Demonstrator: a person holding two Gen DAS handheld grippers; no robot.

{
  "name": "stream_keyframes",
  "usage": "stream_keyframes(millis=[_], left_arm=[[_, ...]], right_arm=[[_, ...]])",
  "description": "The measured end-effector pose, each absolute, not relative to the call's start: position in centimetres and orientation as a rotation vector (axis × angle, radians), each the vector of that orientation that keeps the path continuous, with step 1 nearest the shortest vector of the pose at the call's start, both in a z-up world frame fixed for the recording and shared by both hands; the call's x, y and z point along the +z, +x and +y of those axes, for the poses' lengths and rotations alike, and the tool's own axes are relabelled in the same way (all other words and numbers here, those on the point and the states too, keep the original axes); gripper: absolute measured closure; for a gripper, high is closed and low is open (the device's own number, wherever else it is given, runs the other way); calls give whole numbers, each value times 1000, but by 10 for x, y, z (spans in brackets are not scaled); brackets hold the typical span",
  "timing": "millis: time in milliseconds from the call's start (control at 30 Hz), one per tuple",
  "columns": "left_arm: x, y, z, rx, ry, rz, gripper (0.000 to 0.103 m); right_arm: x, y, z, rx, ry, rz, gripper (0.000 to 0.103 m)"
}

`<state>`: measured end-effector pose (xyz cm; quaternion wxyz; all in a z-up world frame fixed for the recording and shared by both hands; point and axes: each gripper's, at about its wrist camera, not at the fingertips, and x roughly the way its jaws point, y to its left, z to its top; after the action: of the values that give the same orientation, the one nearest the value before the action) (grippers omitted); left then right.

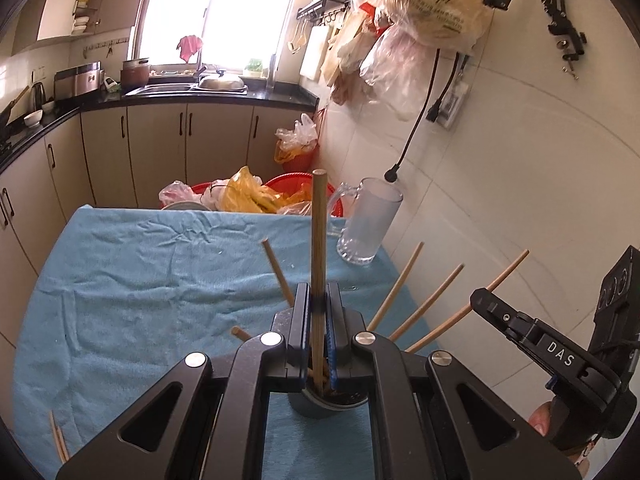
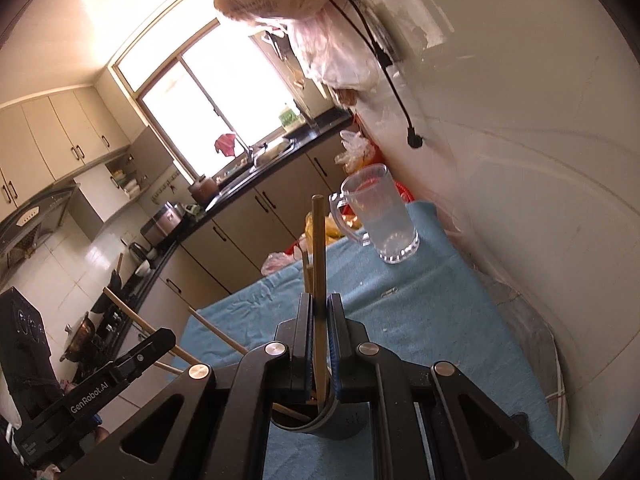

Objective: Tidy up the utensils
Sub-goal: 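Lower both held chopsticks into the black holder, then open both grippers to release the chopsticks into the holder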

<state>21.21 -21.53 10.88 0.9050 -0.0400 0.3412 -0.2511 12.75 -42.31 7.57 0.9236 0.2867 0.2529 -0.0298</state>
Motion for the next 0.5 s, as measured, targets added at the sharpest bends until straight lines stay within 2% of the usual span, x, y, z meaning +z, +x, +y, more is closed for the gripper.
stream_keyframes(millis=[367, 433, 500], left_arm=[[100, 215, -210, -529, -88, 704, 96], [101, 213, -210, -529, -87, 700, 91], [103, 212, -208, -521, -92, 691, 70]], right_arm=[[55, 144, -411, -40, 577, 591, 94], [55, 144, -411, -36, 580, 594, 89], [56, 142, -411, -37, 582, 588, 76]])
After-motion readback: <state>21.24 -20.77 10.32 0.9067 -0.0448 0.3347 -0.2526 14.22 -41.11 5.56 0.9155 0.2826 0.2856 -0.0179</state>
